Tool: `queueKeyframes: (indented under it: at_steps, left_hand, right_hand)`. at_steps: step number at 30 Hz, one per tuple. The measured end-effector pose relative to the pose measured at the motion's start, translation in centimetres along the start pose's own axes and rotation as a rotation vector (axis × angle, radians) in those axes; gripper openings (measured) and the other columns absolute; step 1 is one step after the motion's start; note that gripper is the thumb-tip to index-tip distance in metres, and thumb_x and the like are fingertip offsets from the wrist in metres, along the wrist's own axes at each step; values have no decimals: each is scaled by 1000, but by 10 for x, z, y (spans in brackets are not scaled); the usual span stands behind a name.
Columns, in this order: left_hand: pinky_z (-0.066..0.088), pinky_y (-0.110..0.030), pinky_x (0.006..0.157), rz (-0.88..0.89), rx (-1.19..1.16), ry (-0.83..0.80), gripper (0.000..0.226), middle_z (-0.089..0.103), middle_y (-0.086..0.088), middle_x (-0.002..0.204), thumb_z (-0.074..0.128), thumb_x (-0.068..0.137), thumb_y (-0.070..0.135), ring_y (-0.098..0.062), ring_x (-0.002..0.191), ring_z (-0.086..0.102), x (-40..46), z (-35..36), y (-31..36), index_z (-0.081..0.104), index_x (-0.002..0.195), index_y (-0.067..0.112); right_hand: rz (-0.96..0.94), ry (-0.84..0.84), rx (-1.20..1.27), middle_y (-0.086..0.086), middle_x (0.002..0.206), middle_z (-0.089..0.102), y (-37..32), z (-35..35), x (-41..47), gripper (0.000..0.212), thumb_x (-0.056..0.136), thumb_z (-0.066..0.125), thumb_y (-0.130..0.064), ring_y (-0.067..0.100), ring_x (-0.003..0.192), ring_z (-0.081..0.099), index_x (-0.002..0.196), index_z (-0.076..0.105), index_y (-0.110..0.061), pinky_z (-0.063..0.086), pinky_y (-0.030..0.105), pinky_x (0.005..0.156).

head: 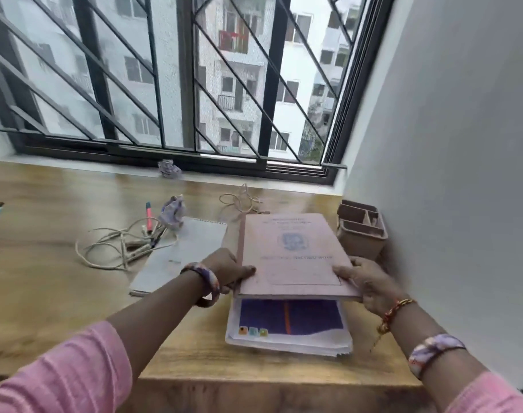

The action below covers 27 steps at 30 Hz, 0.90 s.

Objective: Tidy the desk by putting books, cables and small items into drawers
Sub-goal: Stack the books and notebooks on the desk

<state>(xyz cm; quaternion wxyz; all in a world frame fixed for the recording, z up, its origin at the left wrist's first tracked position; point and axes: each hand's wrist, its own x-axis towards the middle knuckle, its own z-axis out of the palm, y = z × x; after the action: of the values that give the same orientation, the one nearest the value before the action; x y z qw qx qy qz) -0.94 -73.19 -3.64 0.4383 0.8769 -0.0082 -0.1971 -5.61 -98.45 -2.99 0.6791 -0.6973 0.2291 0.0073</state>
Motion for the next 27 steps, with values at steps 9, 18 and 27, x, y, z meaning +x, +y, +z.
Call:
queueKeyframes:
  at_steps: [9,18,27]
  left_hand:
    - [42,-25,59,-85,317,68,29,61,-11,79,78,72,28,-27,76,60,7,18,7,56,70,9]
    - [52,-27,77,-118,401,130,37,67,-13,104,78,73,24,-27,96,65,6,22,8,64,99,3]
    - [47,-20,61,-13,448,60,30,69,-11,100,69,81,19,-23,85,63,-5,6,-5,67,105,1]
  right_hand:
    - [94,-92,-258,5,77,59,15,-16,0,19,79,66,5,10,67,52,96,58,3,38,19,48]
    - [57,-136,-572,2,68,56,15,-19,8,28,69,76,2,12,66,52,66,51,-10,36,20,48]
    - [-132,-2,-1400,9,116,57,-4,12,-7,45,74,73,-32,27,105,56,110,55,-13,49,36,81]
